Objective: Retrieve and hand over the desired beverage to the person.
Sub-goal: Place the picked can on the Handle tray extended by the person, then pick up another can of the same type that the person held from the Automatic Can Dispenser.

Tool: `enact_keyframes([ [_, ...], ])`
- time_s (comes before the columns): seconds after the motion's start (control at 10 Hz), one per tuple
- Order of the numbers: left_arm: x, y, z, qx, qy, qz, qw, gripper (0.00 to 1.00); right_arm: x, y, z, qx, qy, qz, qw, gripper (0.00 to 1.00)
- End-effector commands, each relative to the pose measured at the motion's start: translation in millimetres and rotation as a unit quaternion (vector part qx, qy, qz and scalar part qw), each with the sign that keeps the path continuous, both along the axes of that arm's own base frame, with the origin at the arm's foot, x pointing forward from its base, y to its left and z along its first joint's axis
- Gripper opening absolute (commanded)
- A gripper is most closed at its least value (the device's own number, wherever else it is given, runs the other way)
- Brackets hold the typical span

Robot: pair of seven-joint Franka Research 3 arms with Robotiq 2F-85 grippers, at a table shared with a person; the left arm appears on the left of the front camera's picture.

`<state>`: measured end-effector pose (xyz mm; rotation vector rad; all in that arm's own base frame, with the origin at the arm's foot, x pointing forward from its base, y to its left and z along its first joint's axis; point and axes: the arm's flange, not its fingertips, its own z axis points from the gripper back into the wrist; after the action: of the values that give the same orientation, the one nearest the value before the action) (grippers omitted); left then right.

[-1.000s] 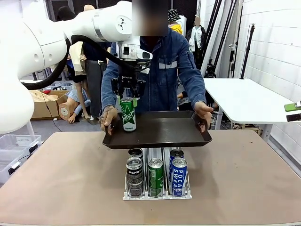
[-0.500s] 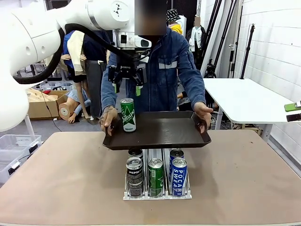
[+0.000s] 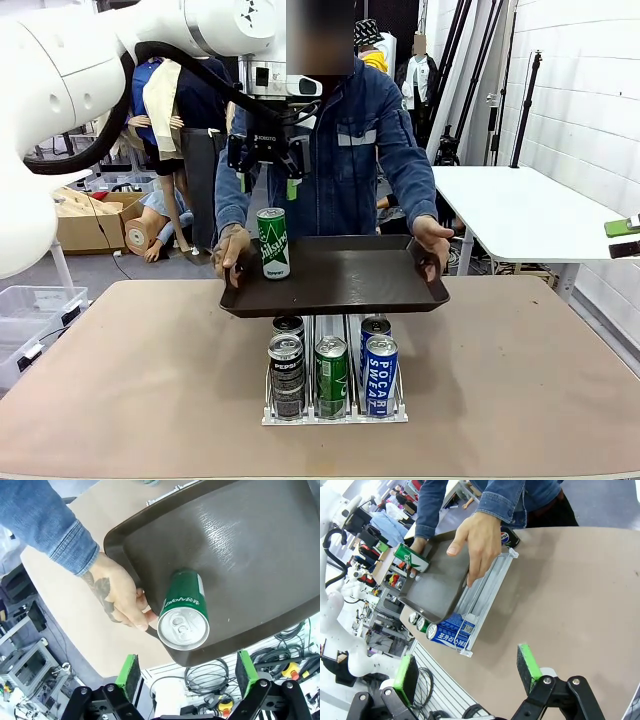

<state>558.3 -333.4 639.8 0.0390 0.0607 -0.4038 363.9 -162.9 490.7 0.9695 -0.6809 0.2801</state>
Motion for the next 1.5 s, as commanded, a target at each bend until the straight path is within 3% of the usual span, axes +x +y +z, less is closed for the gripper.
enact_keyframes([
  [0.0, 1.2, -0.9, 1.4, -0.005, -0.006, -0.001, 1.0, 1.0, -0.1, 0.1, 1.1, 0.004, 0.0, 0.0, 1.0, 1.0],
  [1.0, 0.4, -0.3, 0.2, -0.001, -0.002, 0.0, 1.0, 1.0, -0.1, 0.1, 1.1, 0.004, 0.0, 0.0, 1.0, 1.0],
  [1.4, -53.6, 65.0, 26.3, -0.093, -0.046, 0.034, 0.994, 1.0, -0.1, 0.1, 1.1, 0.004, 0.0, 0.0, 1.0, 1.0],
])
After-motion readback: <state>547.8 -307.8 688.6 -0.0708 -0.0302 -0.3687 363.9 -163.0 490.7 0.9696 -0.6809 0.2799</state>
